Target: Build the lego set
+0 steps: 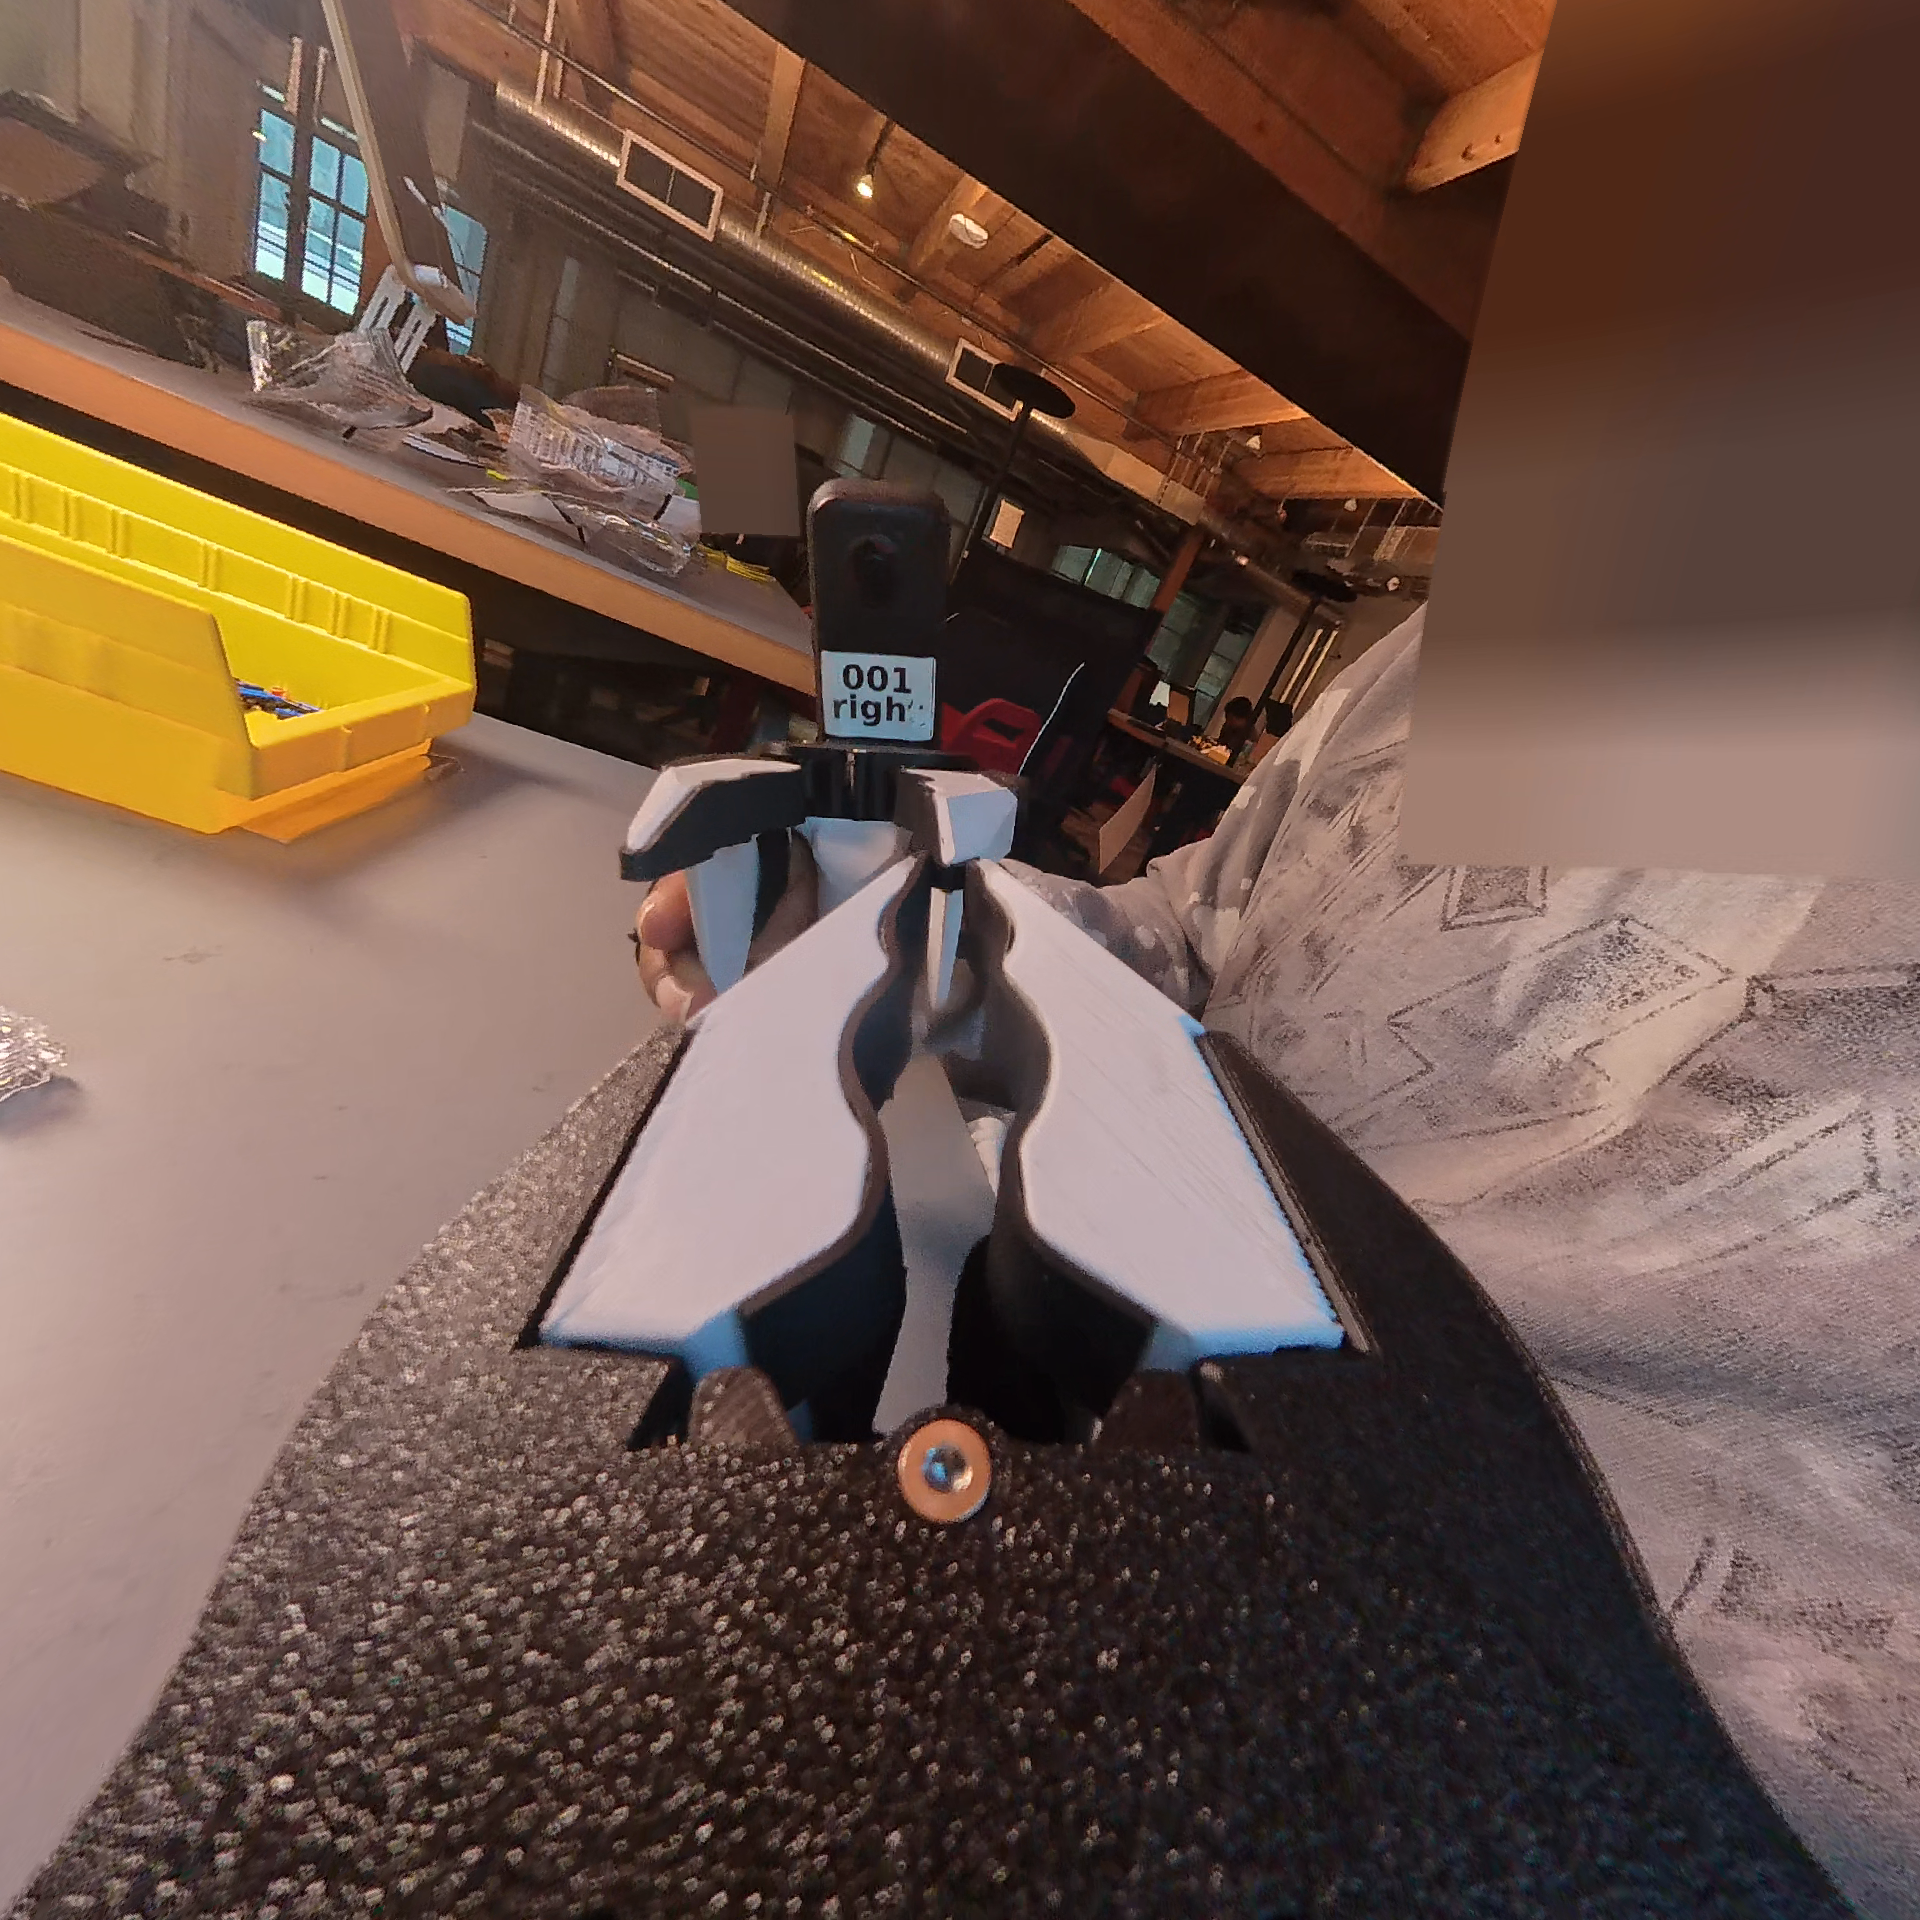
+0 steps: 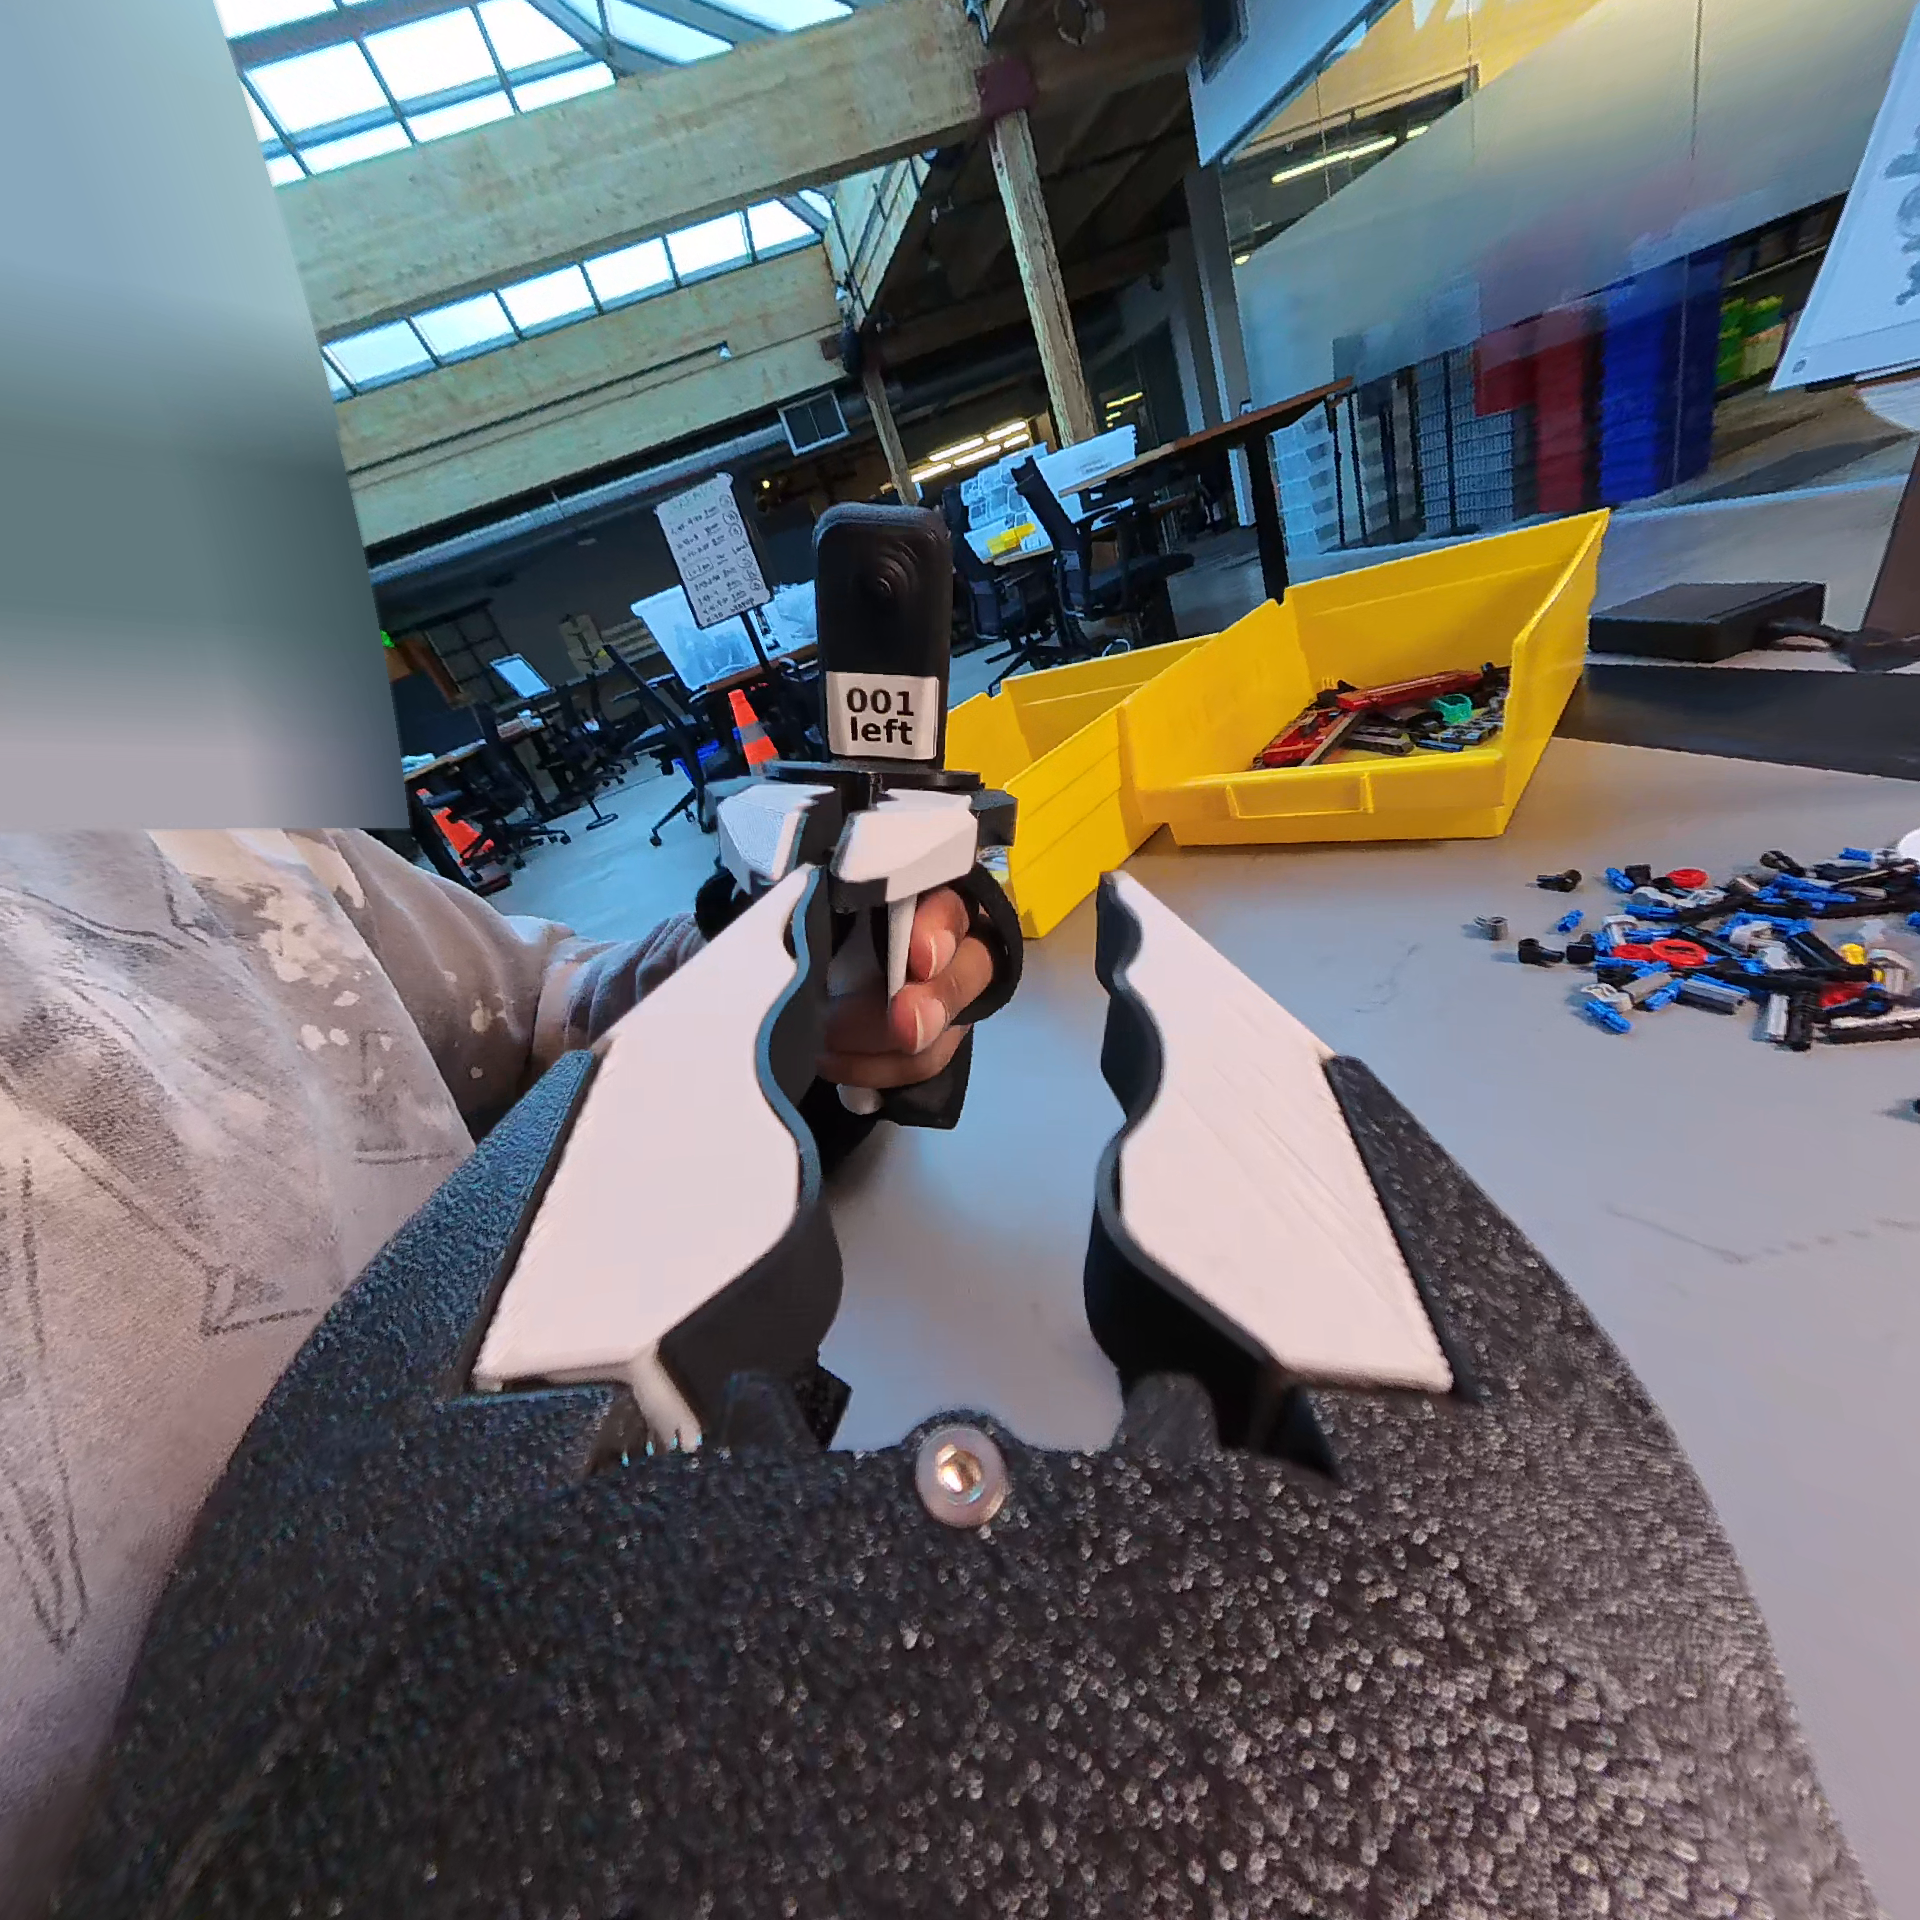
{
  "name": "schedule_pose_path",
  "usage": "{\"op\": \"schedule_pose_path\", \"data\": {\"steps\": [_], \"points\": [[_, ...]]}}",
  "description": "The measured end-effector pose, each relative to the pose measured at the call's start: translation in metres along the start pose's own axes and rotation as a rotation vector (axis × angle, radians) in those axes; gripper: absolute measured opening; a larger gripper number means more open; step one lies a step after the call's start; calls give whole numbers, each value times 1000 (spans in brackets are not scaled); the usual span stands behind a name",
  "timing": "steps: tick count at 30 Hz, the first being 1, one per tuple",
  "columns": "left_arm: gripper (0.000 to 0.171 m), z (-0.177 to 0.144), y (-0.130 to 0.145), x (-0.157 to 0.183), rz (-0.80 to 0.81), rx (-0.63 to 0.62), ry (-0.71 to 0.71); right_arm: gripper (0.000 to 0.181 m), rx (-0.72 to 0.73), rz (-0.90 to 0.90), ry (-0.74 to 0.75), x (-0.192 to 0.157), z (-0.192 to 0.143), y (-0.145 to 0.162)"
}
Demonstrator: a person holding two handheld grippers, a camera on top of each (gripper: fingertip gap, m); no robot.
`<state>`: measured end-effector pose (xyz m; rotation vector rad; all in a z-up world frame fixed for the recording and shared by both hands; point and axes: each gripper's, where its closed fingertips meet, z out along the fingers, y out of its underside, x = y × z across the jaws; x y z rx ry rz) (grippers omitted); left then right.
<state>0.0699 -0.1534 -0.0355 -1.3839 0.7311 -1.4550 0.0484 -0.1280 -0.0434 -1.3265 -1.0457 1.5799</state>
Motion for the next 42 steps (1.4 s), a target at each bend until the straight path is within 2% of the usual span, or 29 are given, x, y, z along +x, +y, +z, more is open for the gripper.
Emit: {"op": "schedule_pose_path", "data": {"steps": [6, 11, 15, 19, 24, 27, 33, 42], "points": [[5, 3, 4, 4, 5, -14, 15, 45, -19, -5, -10, -7, -3, 2], [6, 2, 10, -8, 69, -52, -72, 28, -70, -77, 50, -2, -5, 7], [6, 5, 12, -8, 134, -75, -104, 42, -88, -72, 67, 3, -10, 8], [6, 8, 19, -11, 181, -115, -138, 47, -122, -82, 104, 9, -15, 13], [7, 8, 14, -15, 128, -78, -131, 58, -109, -23, 138, 19, -15, 11], [11, 9, 15, -13, 82, -69, -94, 59, -102, 1, 121, 18, -8, 13], [8, 7, 17, -4, 3, -78, -13, 63, -129, 30, 59, 9, -3, 18], [9, 13, 23, -2, 20, -102, 2, 70, -117, 59, 36, 12, -10, 22]]}}
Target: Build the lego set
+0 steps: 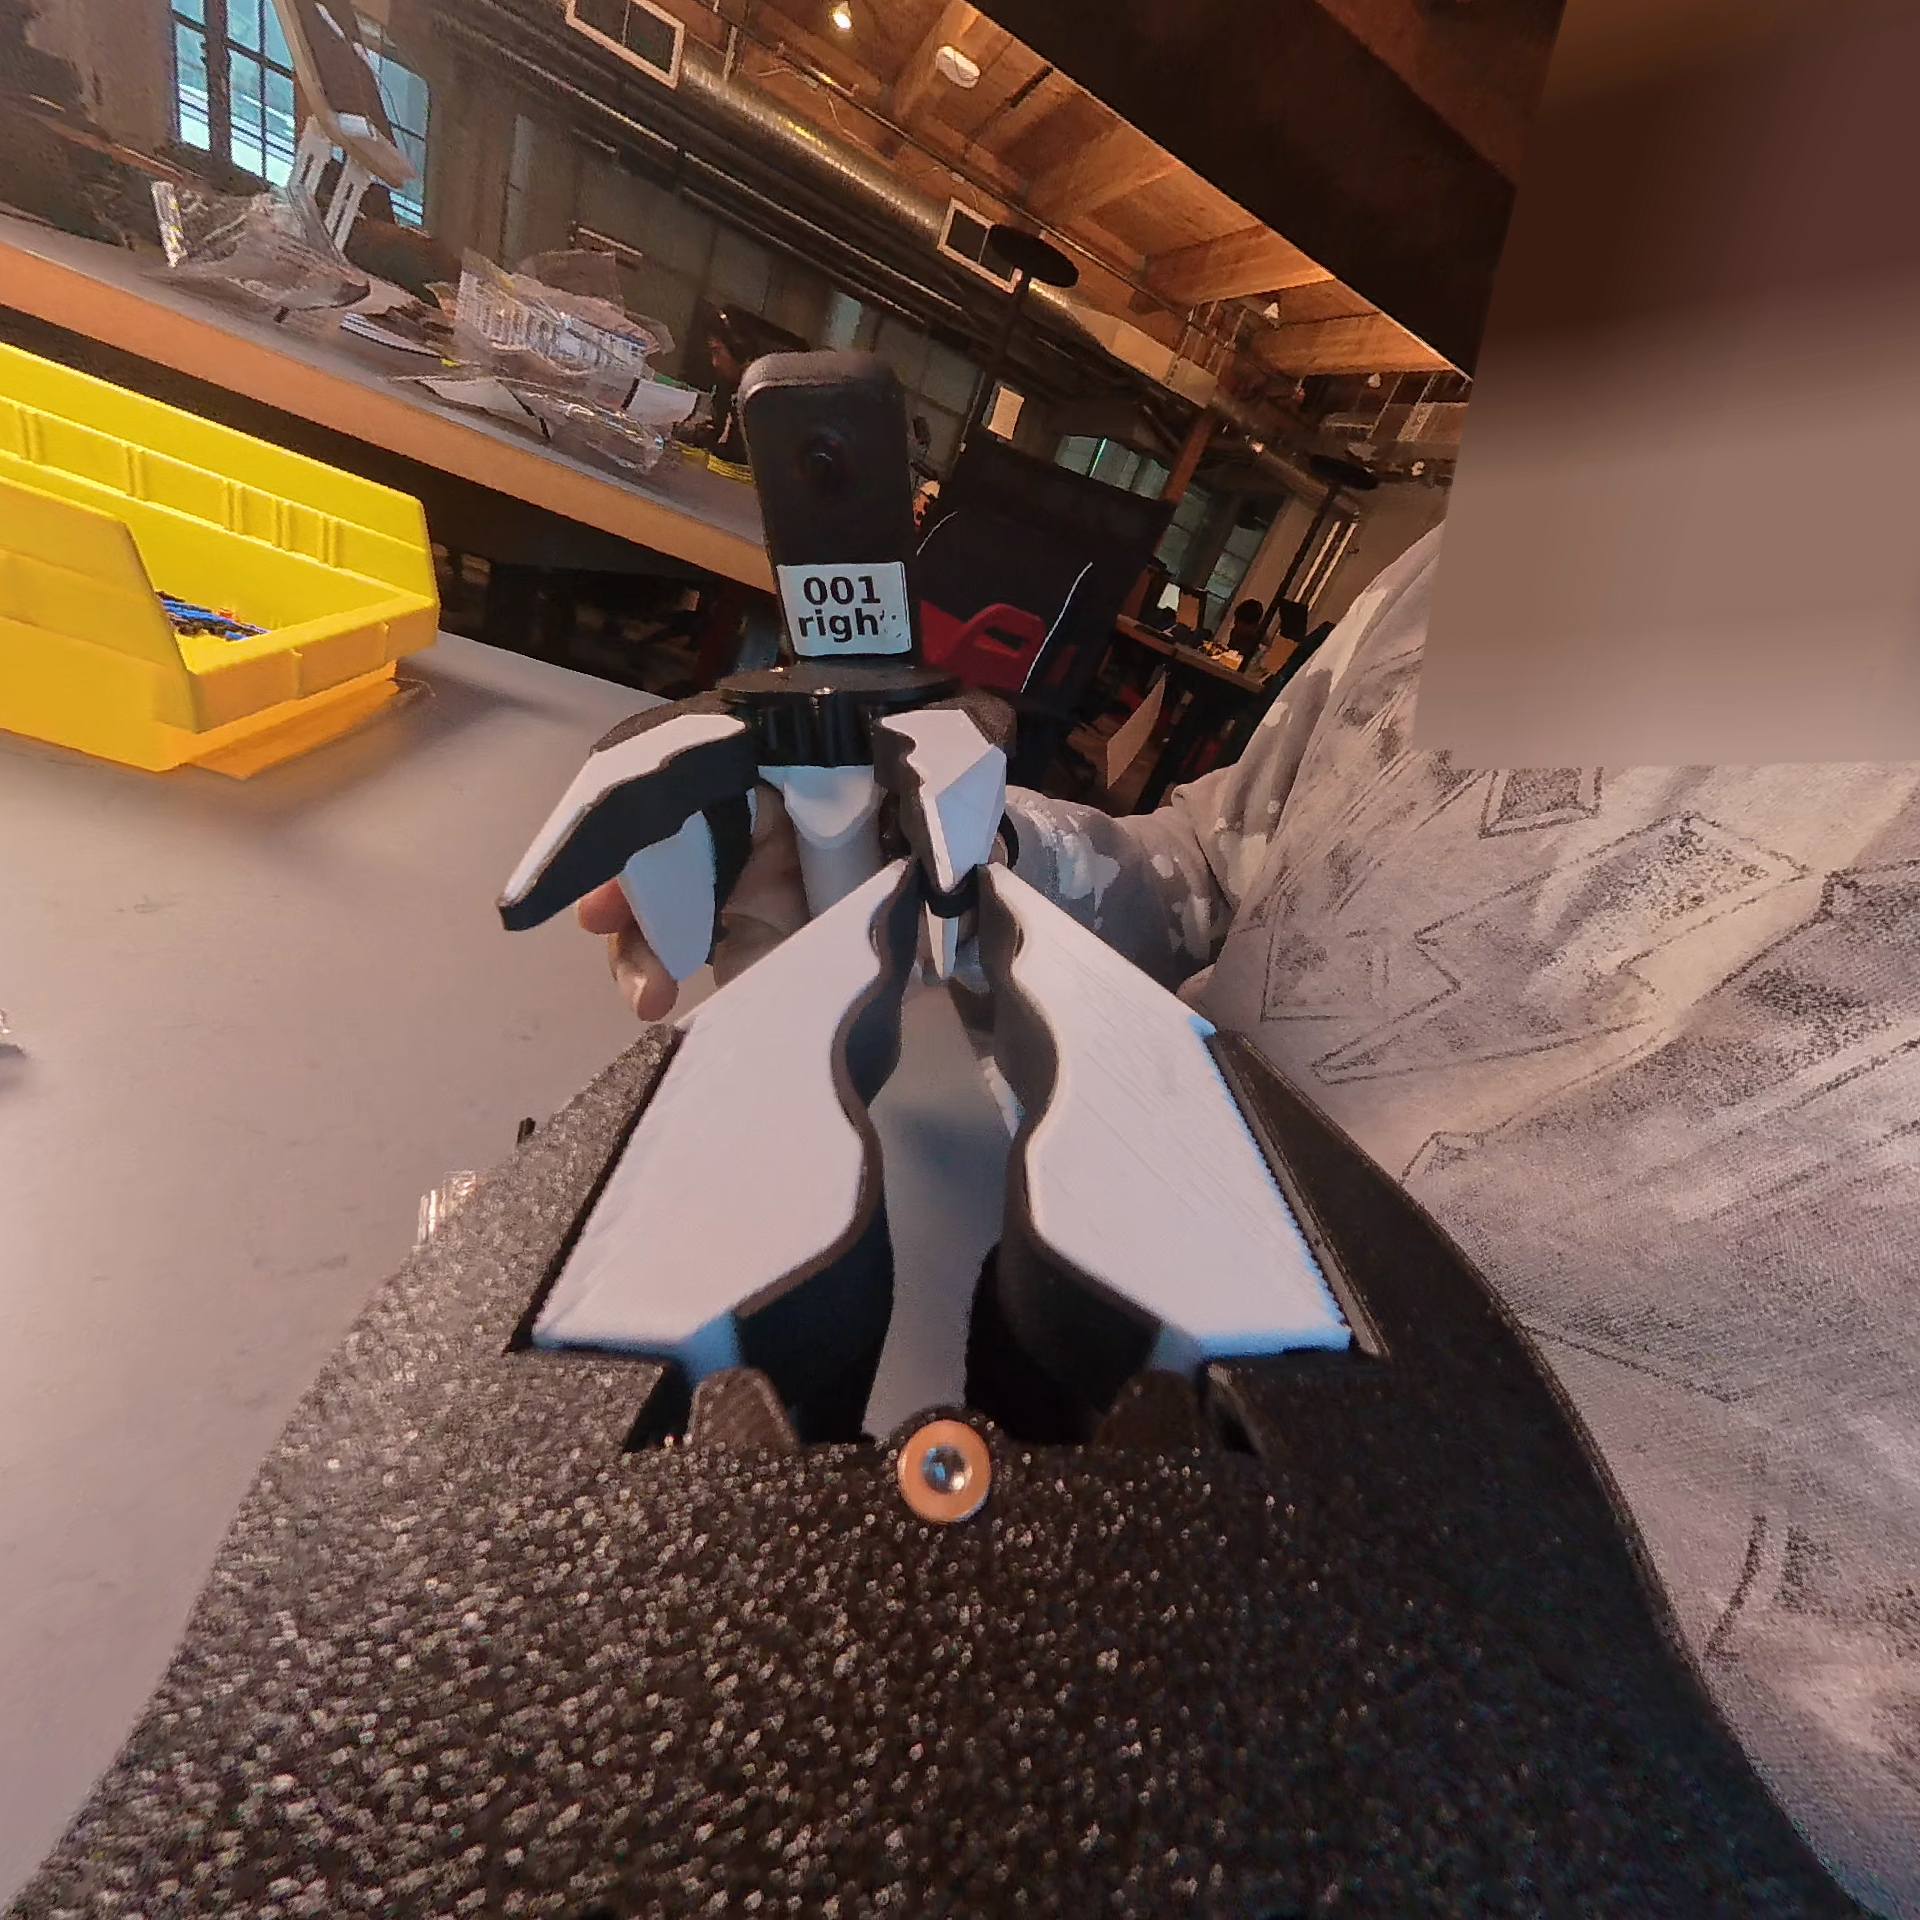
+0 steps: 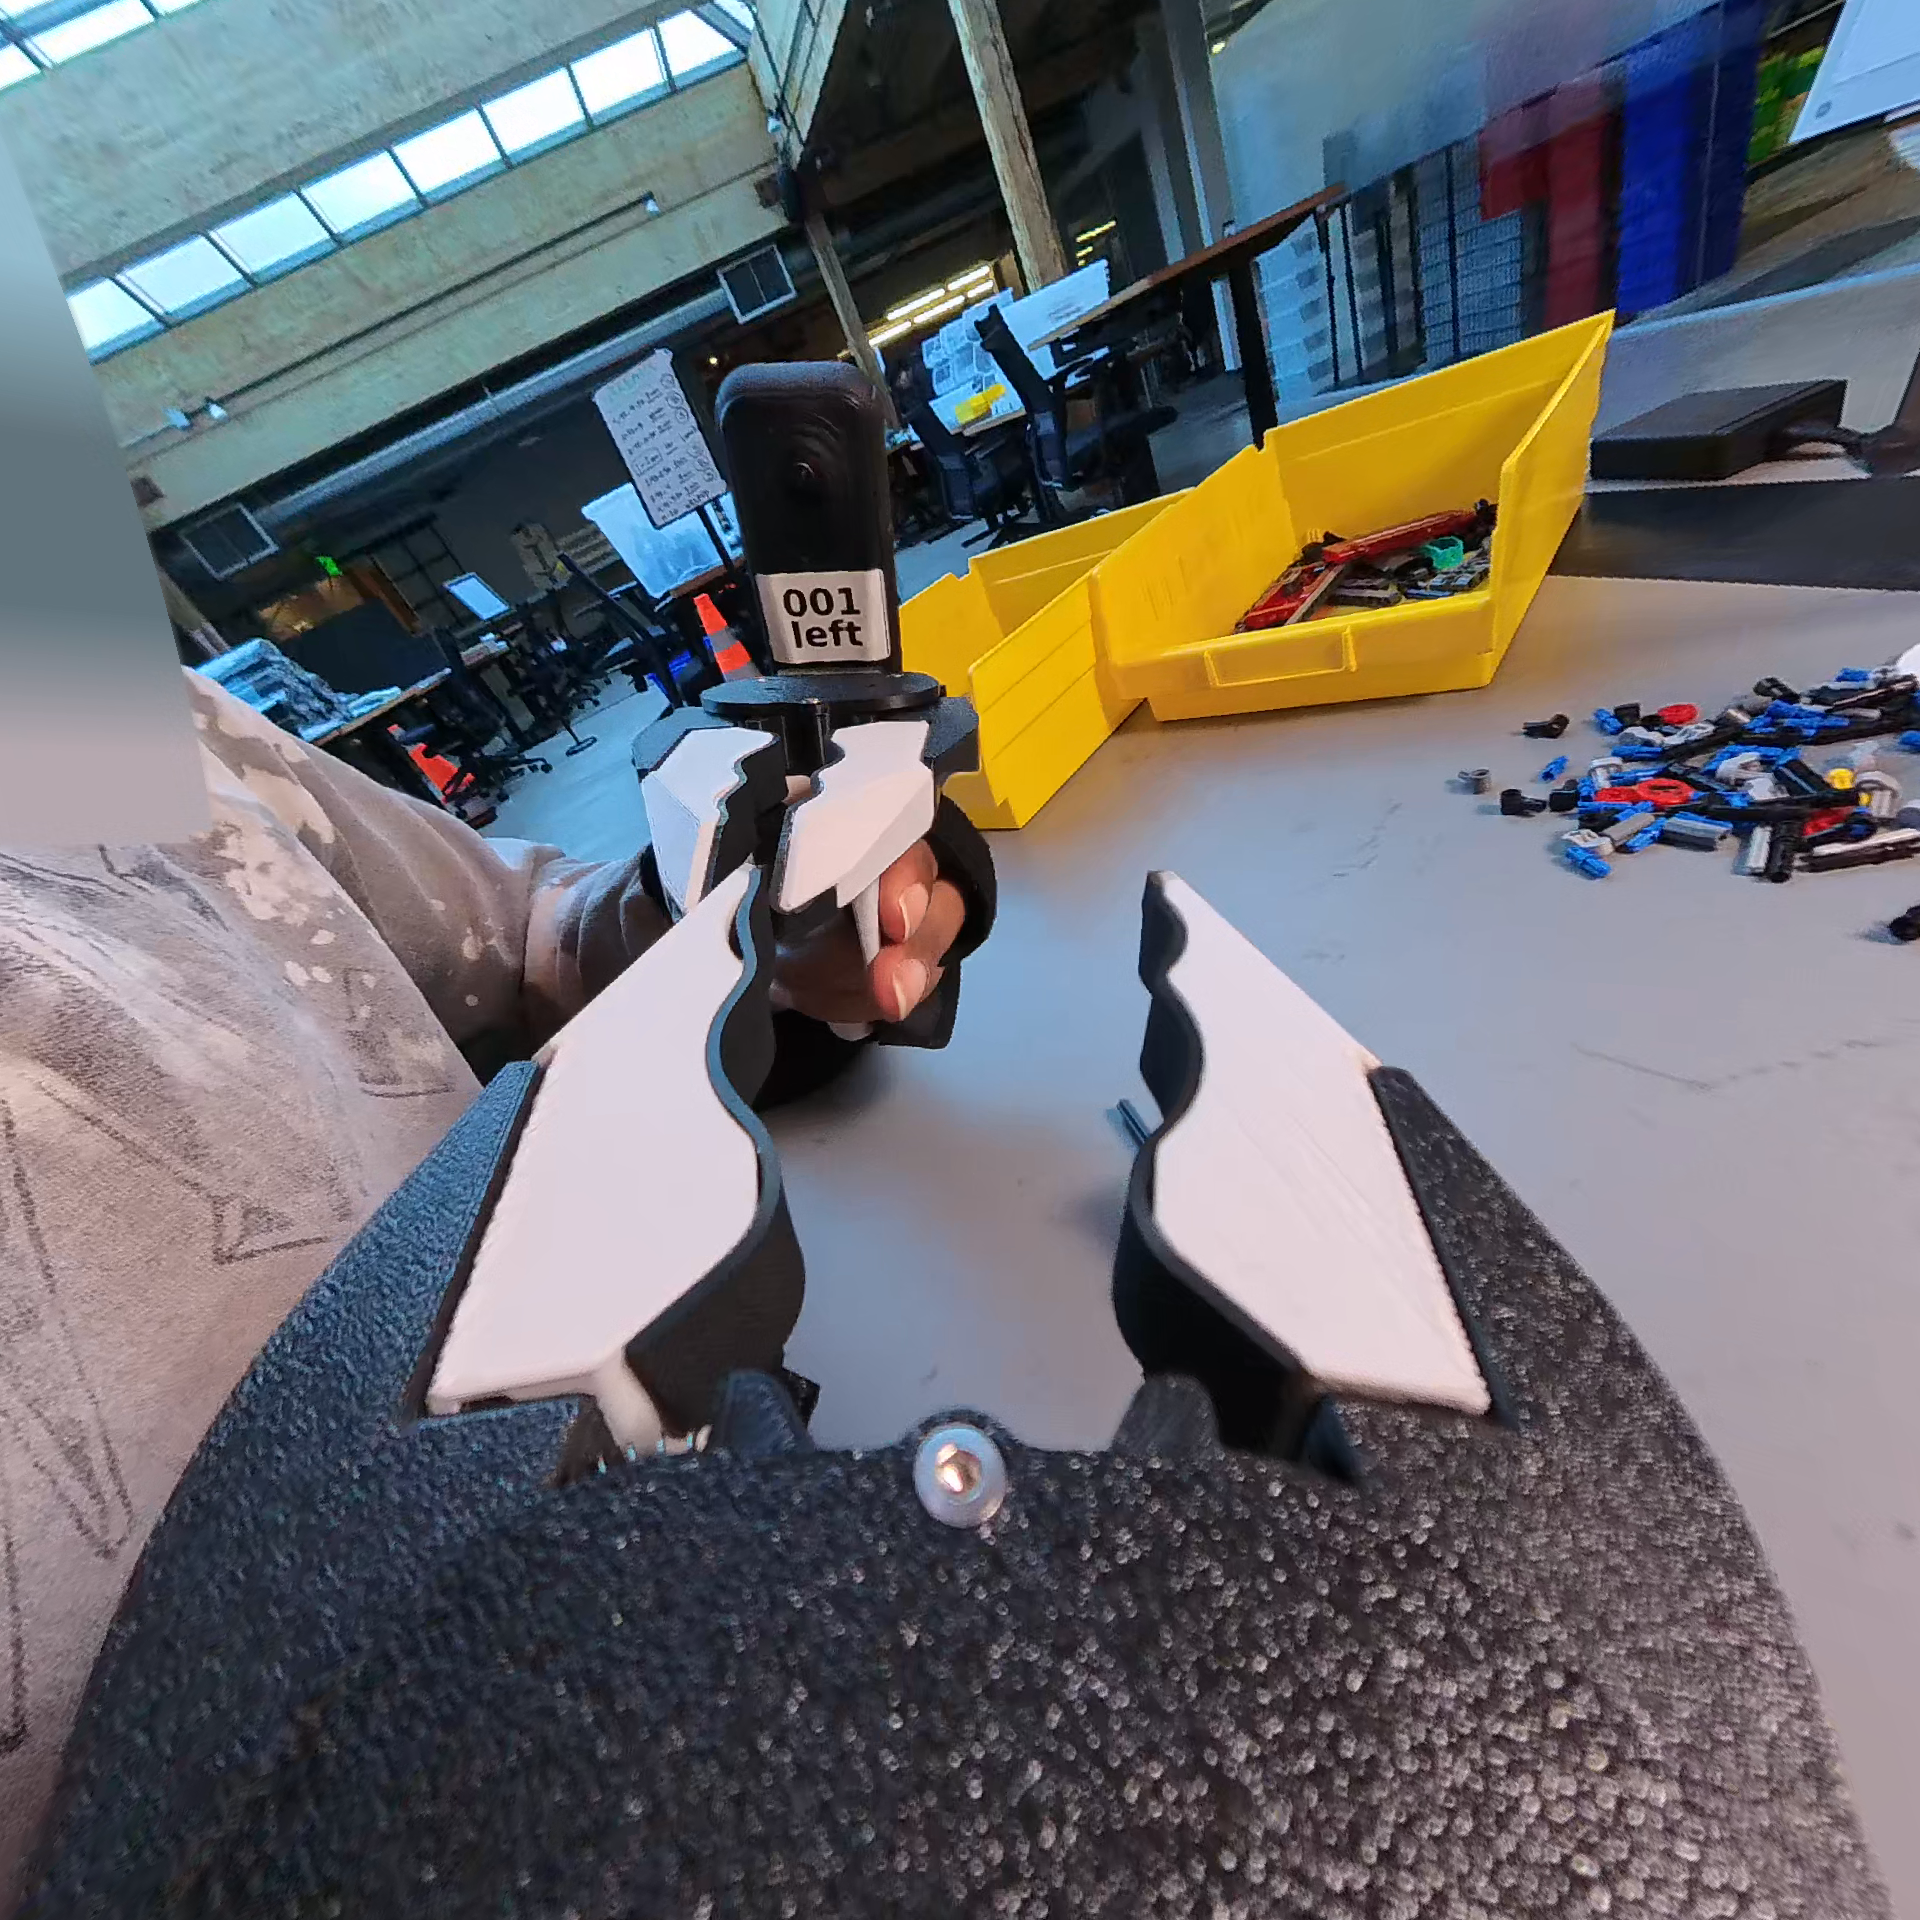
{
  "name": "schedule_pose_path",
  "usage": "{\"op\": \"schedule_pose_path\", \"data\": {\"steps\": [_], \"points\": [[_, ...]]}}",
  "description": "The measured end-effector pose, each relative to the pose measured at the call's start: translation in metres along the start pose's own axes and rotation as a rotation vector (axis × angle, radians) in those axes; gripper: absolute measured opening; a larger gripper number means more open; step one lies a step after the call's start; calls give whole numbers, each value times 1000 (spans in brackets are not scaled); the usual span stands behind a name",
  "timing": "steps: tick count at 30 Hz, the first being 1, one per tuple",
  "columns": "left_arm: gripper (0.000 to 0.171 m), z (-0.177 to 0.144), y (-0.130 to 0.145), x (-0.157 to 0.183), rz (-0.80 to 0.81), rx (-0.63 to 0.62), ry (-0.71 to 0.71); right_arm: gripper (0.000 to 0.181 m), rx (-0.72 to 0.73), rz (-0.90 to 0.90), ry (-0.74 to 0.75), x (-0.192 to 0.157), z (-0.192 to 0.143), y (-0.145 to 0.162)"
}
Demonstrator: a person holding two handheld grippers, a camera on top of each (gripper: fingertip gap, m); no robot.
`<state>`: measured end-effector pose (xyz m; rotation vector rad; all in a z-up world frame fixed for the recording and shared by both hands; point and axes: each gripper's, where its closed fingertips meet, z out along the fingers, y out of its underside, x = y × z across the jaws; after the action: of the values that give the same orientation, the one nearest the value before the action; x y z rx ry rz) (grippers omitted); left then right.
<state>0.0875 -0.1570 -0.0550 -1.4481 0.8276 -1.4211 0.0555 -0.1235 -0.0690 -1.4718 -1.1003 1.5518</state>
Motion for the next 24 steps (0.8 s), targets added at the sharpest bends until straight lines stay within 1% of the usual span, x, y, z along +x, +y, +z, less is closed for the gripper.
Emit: {"op": "schedule_pose_path", "data": {"steps": [2, 4, 7, 11, 14, 16, 17, 19, 21, 22, 24], "points": [[11, 0, -1, 1, 12, -6, 0, 71, 8, -1, 0, 1, 0, -1], [9, 0, -1, 3, 16, -2, 11, 72, 12, 5, -19, -1, 1, -1], [9, -1, -4, 7, -42, 33, 70, 74, 20, 31, -51, -5, 3, -3], [9, -1, -7, 10, -51, 49, 89, 72, 43, 4, -68, -12, 2, -7], [8, 0, -5, 12, -59, 50, 101, 71, 34, -41, -48, -14, 0, -6], [8, 2, 1, 9, -26, 14, 84, 70, 8, -67, -17, -9, -3, -2], [9, 2, 6, 3, 26, -33, 44, 71, -25, -100, 25, -1, -5, 2], [8, -2, 20, -16, 220, -190, -109, 70, -116, -201, 137, 18, -11, 13], [15, -17, 28, -40, 346, -310, -274, 68, -199, -291, 189, 30, -20, 22], [21, -26, 33, -52, 359, -345, -339, 66, -254, -325, 219, 36, -25, 29], [22, -39, 44, -65, 283, -374, -380, 59, -370, -390, 253, 46, -33, 47]]}}
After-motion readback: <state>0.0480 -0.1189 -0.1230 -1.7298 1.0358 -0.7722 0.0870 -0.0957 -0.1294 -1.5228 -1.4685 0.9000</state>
